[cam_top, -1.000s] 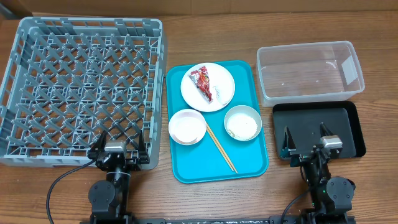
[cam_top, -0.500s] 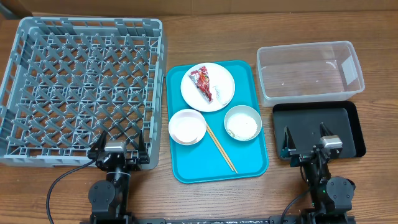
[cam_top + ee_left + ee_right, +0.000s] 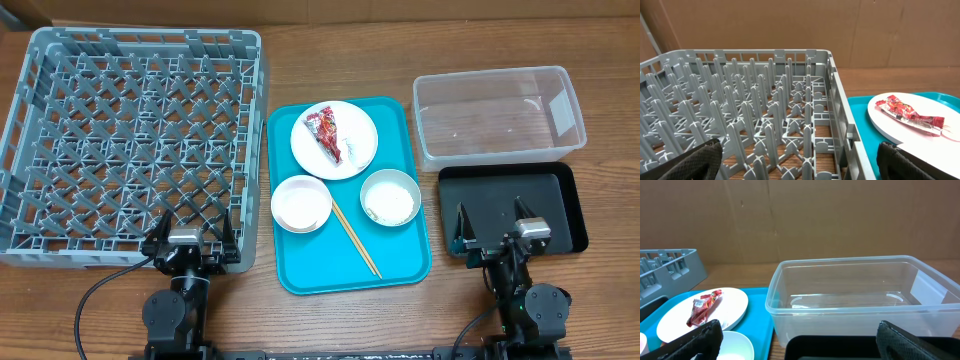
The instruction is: Sort waste into correct bins and load items into the dishwasher
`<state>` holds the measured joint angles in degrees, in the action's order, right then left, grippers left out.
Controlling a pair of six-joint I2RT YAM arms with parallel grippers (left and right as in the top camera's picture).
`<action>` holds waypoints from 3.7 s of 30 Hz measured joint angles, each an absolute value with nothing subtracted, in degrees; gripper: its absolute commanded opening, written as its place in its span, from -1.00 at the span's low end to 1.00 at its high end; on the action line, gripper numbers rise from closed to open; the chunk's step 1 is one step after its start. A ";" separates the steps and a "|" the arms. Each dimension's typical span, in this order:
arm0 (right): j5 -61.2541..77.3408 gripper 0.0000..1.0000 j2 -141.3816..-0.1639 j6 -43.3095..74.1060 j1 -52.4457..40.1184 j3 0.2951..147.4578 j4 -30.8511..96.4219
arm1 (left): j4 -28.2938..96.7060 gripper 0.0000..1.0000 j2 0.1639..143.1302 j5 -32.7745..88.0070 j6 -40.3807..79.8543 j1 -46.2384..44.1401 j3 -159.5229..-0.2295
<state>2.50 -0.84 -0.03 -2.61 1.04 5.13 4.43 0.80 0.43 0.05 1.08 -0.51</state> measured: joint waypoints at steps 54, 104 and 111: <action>8.56 1.00 -34.59 10.79 -2.61 39.72 37.04 | 43.44 1.00 42.59 1.76 7.38 1.08 -45.89; 1.23 0.33 -108.05 12.27 -33.15 77.14 30.28 | 53.19 1.00 57.89 4.89 14.70 10.66 -58.24; -0.78 0.12 -112.38 15.31 -33.15 77.14 26.11 | 53.19 1.00 58.00 4.89 14.70 10.66 -58.24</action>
<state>-0.78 -112.38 15.31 -33.15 77.14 26.11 53.19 58.00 4.89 14.70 10.66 -58.24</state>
